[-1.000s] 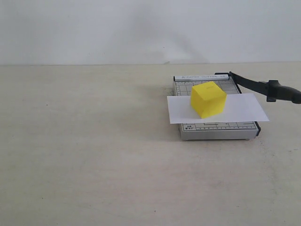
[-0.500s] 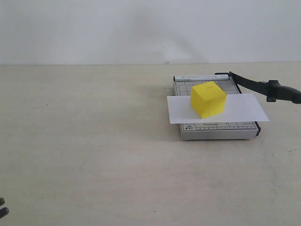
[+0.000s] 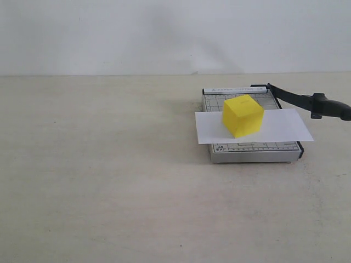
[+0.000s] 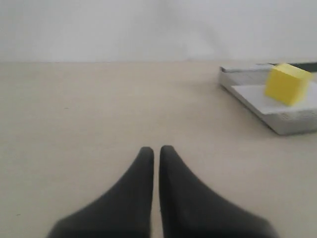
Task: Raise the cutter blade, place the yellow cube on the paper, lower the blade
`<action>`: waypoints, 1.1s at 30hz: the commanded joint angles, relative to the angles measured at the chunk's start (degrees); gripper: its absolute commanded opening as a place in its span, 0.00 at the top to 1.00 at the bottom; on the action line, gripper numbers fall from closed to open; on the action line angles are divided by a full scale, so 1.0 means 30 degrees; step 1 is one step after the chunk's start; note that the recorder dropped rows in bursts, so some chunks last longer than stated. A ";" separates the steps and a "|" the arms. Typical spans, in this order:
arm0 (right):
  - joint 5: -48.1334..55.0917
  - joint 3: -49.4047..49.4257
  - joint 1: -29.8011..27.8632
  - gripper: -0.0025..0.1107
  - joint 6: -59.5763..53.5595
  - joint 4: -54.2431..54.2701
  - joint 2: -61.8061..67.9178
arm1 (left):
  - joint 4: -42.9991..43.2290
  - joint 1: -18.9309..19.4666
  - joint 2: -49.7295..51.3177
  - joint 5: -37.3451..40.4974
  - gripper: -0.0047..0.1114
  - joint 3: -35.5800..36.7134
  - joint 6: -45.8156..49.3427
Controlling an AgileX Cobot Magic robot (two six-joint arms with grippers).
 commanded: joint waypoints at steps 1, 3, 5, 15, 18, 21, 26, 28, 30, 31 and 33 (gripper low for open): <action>-0.0115 -0.0010 -0.0004 0.98 -0.0060 0.0066 -0.0104 | 0.2164 0.1954 -0.0066 -0.0291 0.92 0.0079 -0.3366; -0.0115 -0.0010 -0.0004 0.98 -0.0060 0.0066 -0.0104 | 0.2164 0.2389 -0.0066 -0.0291 0.92 0.0079 -0.3366; -0.0115 -0.0010 -0.0004 0.98 -0.0060 0.0066 -0.0104 | 0.2308 0.2524 -0.0066 -0.0291 0.92 0.0079 -0.3366; -0.0115 -0.0010 -0.0004 0.98 -0.0060 0.0066 -0.0104 | 0.2455 0.2553 -0.0066 -0.0167 0.92 0.0079 -0.2220; -0.0115 -0.0010 -0.0004 0.98 -0.0060 0.0066 -0.0104 | 0.2455 0.2553 -0.0066 -0.0167 0.92 0.0079 -0.2220; -0.0297 -0.0010 -0.0004 0.98 -0.0060 0.0066 -0.0104 | 0.2455 0.2553 -0.0066 -0.0167 0.92 0.0079 -0.2220; -0.2796 -0.0010 -0.0004 0.98 0.1929 0.1594 -0.0104 | 0.2455 0.2553 -0.0066 -0.0167 0.92 0.0079 -0.2220; -0.3809 -0.0010 -0.0004 0.98 0.2729 0.1948 -0.0104 | 0.2455 0.2553 -0.0066 -0.0167 0.92 0.0079 -0.2220; -0.4133 -0.0010 -0.0004 0.98 0.4632 0.2472 -0.0104 | 0.2455 0.2553 -0.0066 -0.0167 0.92 0.0079 -0.2220; -0.4063 -0.0010 -0.0004 0.98 0.5831 0.2731 -0.0104 | 0.2455 0.2553 -0.0066 -0.0167 0.92 0.0079 -0.2220; -0.4243 -0.0010 -0.0004 0.98 0.7013 0.3071 -0.0104 | 0.2455 0.2553 -0.0066 -0.0167 0.92 0.0079 -0.2220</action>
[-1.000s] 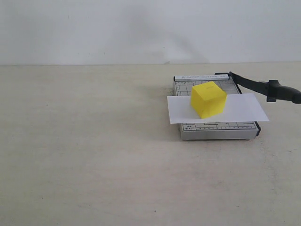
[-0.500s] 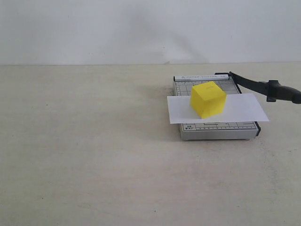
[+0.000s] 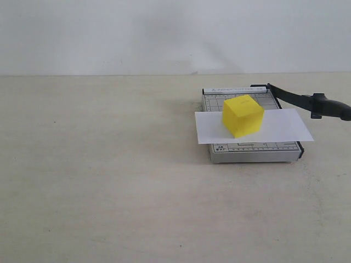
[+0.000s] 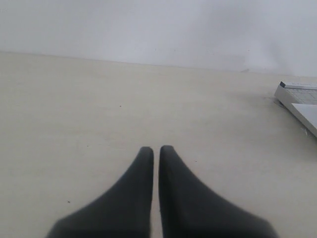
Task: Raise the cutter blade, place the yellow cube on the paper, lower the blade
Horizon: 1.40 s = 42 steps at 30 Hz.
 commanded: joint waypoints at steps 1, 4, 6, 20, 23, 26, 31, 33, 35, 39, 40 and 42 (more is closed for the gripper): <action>-0.0536 -0.0010 -0.0004 0.98 0.2086 0.0567 -0.0104 | 0.0058 0.0046 -0.0066 -0.0128 0.92 0.0079 0.0122; 0.1048 -0.0264 -0.0004 0.98 0.2086 0.0567 -0.0104 | 0.0058 0.0046 -0.0066 -0.0128 0.92 0.0079 0.0122; 0.2798 -0.1206 -0.0004 0.94 0.1755 0.0346 -0.0104 | 0.0058 0.0046 -0.0066 -0.0128 0.92 0.0079 0.0122; 1.0128 -0.8314 -0.0004 0.45 0.1480 -0.2450 0.5439 | 0.0058 0.0046 -0.0066 -0.0133 0.92 0.0079 0.0122; 1.1310 -0.9930 -0.0004 0.45 0.0885 -0.3060 0.7772 | 0.0058 0.0046 -0.0066 -0.0133 0.92 0.0079 0.0122; 1.1988 -1.1796 -0.0004 0.45 -0.0530 -0.3534 1.0159 | 0.0058 0.0046 -0.0066 -0.0133 0.92 0.0079 0.0122; 1.4595 -1.4974 -0.0004 0.45 -0.3107 -0.3571 1.4618 | 0.0058 0.0046 -0.0066 -0.0133 0.92 0.0079 0.0122; 1.6073 -1.6107 -0.0004 0.45 -0.4283 -0.3571 1.6732 | 0.0058 0.0046 -0.0066 -0.0133 0.92 0.0079 0.0122; 1.7319 -1.7057 -0.0004 0.45 -0.5223 -0.3571 1.8701 | 0.0058 0.0046 -0.0066 -0.0133 0.92 0.0079 0.0122; 1.9108 -1.9027 -0.0004 0.45 -0.6733 -0.3571 2.2673 | 0.0058 0.0046 -0.0066 -0.0122 0.92 0.0079 0.0226; 1.9297 -1.9496 -0.0004 0.45 -0.6913 -0.3571 2.3543 | 0.0058 0.0046 -0.0066 -0.0122 0.92 0.0079 0.0226; 1.9436 -2.0297 -0.0004 0.45 -0.7201 -0.3532 2.4867 | 0.0058 0.0046 -0.0066 -0.0122 0.92 0.0079 0.0226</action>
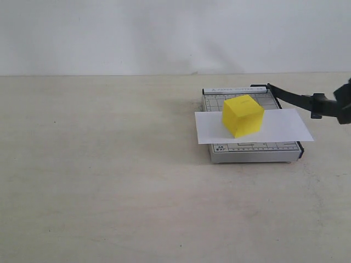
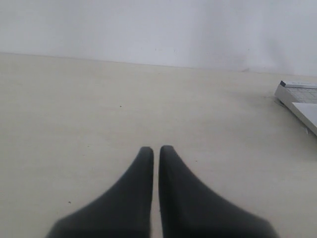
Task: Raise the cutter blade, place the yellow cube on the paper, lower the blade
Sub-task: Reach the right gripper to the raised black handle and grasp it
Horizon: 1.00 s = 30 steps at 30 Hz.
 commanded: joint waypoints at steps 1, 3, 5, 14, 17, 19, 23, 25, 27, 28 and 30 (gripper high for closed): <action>0.0710 -0.2001 -0.0004 0.45 -0.0961 -0.0123 0.2848 | 0.0058 0.0046 -0.0066 -0.0122 0.92 0.0079 0.0104; 0.0667 -0.2659 -0.0004 0.45 -0.1042 -0.0123 0.3433 | 0.0058 0.0046 -0.0066 -0.0122 0.92 0.0079 0.0104; 0.0705 -0.3217 -0.0043 0.45 -0.1042 -0.0180 0.3809 | 0.0058 0.0046 -0.0066 -0.0122 0.92 0.0079 0.0104; 0.0711 -0.3447 -0.0043 0.45 -0.1359 -0.1082 0.4716 | 0.0058 0.0046 -0.0066 -0.0122 0.92 0.0079 0.0104; 0.0669 -0.3447 -0.0623 0.45 -0.1359 -0.1089 0.5013 | 0.0058 0.0046 -0.0066 -0.0122 0.92 0.0079 0.0104; 0.0706 -0.3447 -0.1121 0.45 -0.1405 -0.1008 0.5202 | 0.0058 0.0046 -0.0066 -0.0122 0.92 0.0079 0.0104; 0.0834 -0.3447 -0.1375 0.50 -0.2475 0.0060 0.5297 | 0.0058 0.0046 -0.0066 -0.0122 0.92 0.0079 0.0104; 0.0834 -0.3447 -0.1375 0.50 -0.3064 0.1119 0.5297 | 0.0058 0.0046 -0.0066 -0.0122 0.92 0.0079 0.0104; 0.0716 -0.3447 -0.1375 0.50 -0.3553 0.2121 0.5378 | 0.0058 0.0046 -0.0066 -0.0122 0.92 0.0079 0.0104; 0.0666 -0.3447 -0.1341 0.50 -0.3571 0.2248 0.5424 | 0.0058 0.0046 -0.0066 -0.0122 0.92 0.0079 0.0104; 0.0666 -0.3447 -0.1341 0.50 -0.3661 0.2246 0.5612 | 0.0058 0.0046 -0.0066 -0.0122 0.92 0.0079 0.0104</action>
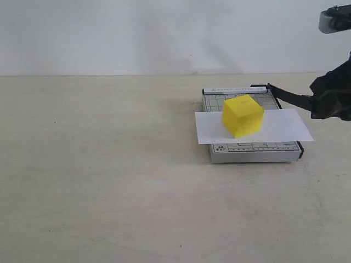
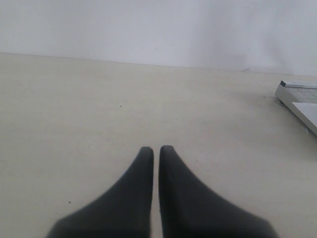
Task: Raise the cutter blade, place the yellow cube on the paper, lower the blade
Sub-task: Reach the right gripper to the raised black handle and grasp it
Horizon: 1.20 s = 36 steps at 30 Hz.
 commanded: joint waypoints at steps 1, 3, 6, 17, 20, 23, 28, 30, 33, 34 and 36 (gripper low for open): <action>-0.0114 -0.0087 -0.0044 0.50 -0.0654 0.0496 0.0319 | 0.0058 0.0046 -0.0066 -0.0122 0.92 0.0079 0.0104; -0.0114 -0.0087 -0.0044 0.50 -0.0686 0.0496 0.0500 | 0.0058 0.0046 -0.0066 -0.0122 0.92 0.0079 0.0104; -0.0163 -0.0087 -0.0044 0.50 -0.0784 0.0496 0.0773 | 0.0058 0.0046 -0.0066 -0.0122 0.92 0.0079 0.0104; -0.0585 -0.0087 -0.0044 0.94 -0.0747 0.0170 0.0958 | 0.0058 0.0046 -0.0066 -0.0122 0.92 0.0079 0.0104; -0.0514 -0.0087 -0.0044 0.97 -0.0747 0.0212 0.0915 | 0.0058 0.0046 -0.0066 -0.0122 0.92 0.0079 0.0104; -0.0505 0.0235 -0.0044 0.94 -0.0666 0.0291 0.0872 | 0.0058 0.0046 -0.0066 -0.0122 0.92 0.0079 0.0164; -0.2356 0.2748 -0.0044 0.93 -0.0666 0.0585 0.0475 | 0.0058 0.0046 -0.0066 -0.0122 0.92 0.0079 0.0164; -0.3183 0.3987 -0.0044 0.93 -0.0666 0.1158 0.0424 | 0.0058 0.0046 -0.0066 -0.0122 0.92 0.0079 0.0164; -0.4547 0.5694 -0.0044 0.93 -0.0784 0.1750 0.0461 | 0.0058 0.0046 -0.0066 -0.0122 0.92 0.0079 0.0164; -0.5104 0.6301 -0.0044 0.93 -0.0784 0.1838 0.0461 | 0.0058 0.0046 -0.0066 -0.0122 0.92 0.0079 0.0164; -0.6088 0.7325 -0.0044 0.93 -0.0784 0.1975 0.0461 | 0.0058 0.0046 -0.0066 -0.0122 0.92 0.0079 0.0164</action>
